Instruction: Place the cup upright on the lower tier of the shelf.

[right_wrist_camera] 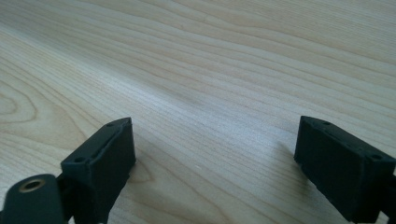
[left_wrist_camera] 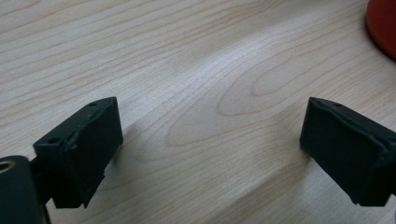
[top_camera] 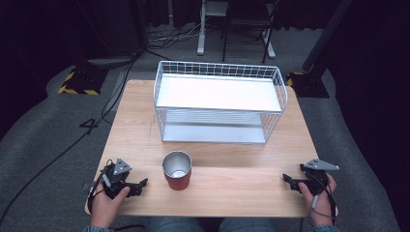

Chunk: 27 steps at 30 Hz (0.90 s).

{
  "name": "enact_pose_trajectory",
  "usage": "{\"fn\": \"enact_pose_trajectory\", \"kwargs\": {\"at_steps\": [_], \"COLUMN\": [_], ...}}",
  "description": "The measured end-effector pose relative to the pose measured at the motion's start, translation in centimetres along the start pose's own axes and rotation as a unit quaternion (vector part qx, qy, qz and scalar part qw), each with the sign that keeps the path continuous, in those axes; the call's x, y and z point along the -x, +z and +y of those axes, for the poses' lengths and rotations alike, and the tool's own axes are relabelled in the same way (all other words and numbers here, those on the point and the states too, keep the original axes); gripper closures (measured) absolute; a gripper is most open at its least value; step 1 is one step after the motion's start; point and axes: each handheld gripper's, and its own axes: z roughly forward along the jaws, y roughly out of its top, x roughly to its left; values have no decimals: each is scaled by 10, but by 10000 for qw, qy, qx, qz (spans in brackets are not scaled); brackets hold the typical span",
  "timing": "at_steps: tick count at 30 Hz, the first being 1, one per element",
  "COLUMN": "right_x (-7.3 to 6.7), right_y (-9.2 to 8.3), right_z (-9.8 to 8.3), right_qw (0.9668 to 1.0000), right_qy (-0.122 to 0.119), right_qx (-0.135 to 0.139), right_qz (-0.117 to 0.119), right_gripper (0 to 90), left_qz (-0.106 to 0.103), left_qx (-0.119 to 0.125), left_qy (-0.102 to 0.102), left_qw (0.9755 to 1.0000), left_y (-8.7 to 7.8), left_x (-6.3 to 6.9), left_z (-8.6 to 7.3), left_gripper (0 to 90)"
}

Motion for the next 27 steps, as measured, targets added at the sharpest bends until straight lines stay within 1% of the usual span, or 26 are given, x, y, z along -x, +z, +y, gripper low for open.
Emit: {"fn": "enact_pose_trajectory", "kwargs": {"at_steps": [1,3,4,5,6,8,9,10,11,12,13,14,15,17,18,19,20,21,22,24,26,27], "right_x": [0,0,-2,-2,-4,-5,-5,-3,-2,-2,0,0,0,0,0,0,0,0,0,0,0,0], "right_y": [0,0,-1,-1,-1,-2,-1,-1,-1,-1,0,0,0,0,0,0,0,0,0,0,0,0], "right_z": [0,0,0,0,-1,-1,-1,0,0,0,0,0,0,0,0,0,0,0,0,0,0,0], "right_qw": [10000,10000,10000,10000,9998,9996,9998,9999,10000,10000,10000,10000,10000,10000,10000,10000,10000,10000,10000,10000,10000,10000], "right_qy": [-1,-6,-61,-61,-142,-176,-137,-90,-36,-36,0,3,3,4,4,4,4,4,4,2,2,0], "right_qx": [3,1,34,34,68,90,67,47,29,29,6,5,5,5,6,6,5,5,5,5,6,6], "right_qz": [0,-6,-68,-68,-139,-184,-147,-97,-52,-52,-1,6,6,6,7,7,6,6,5,4,4,3], "right_gripper": [127,129,130,130,131,131,131,134,137,137,135,135,135,136,135,135,135,135,135,135,135,135], "left_qz": [10,47,56,56,44,39,47,38,2,2,-89,-186,-200,-211,-210,-210,-302,-302,-337,-420,-451,-445], "left_qx": [-1,6,4,4,5,13,23,58,89,89,106,159,207,415,530,530,761,761,891,1066,1251,1339], "left_qy": [-35,-27,-36,-34,-18,-27,-18,-87,-62,-62,-82,-132,-202,-175,-117,-117,-202,-202,-193,-211,-272,-262], "left_qw": [10000,10000,10000,10000,10000,10000,10000,9999,9999,9999,9999,9996,9994,9988,9983,9983,9964,9964,9953,9932,9907,9896], "left_y": [0,-1,-1,-1,-1,-1,-1,-3,-4,-4,-6,-7,-7,-12,-15,-15,-21,-21,-25,-31,-36,-41], "left_x": [1,1,1,1,1,1,1,2,0,0,-1,-3,-3,-5,-6,-6,-7,-7,-7,-7,-5,-4], "left_z": [0,-1,-1,-1,-1,-1,-1,-2,-2,-2,-2,-2,-3,-3,-4,-4,-5,-5,-6,-8,-11,-12], "left_gripper": [57,59,60,60,60,65,71,90,116,157,157,164,154,156,156,156,156,155,155,155,154,154]}}
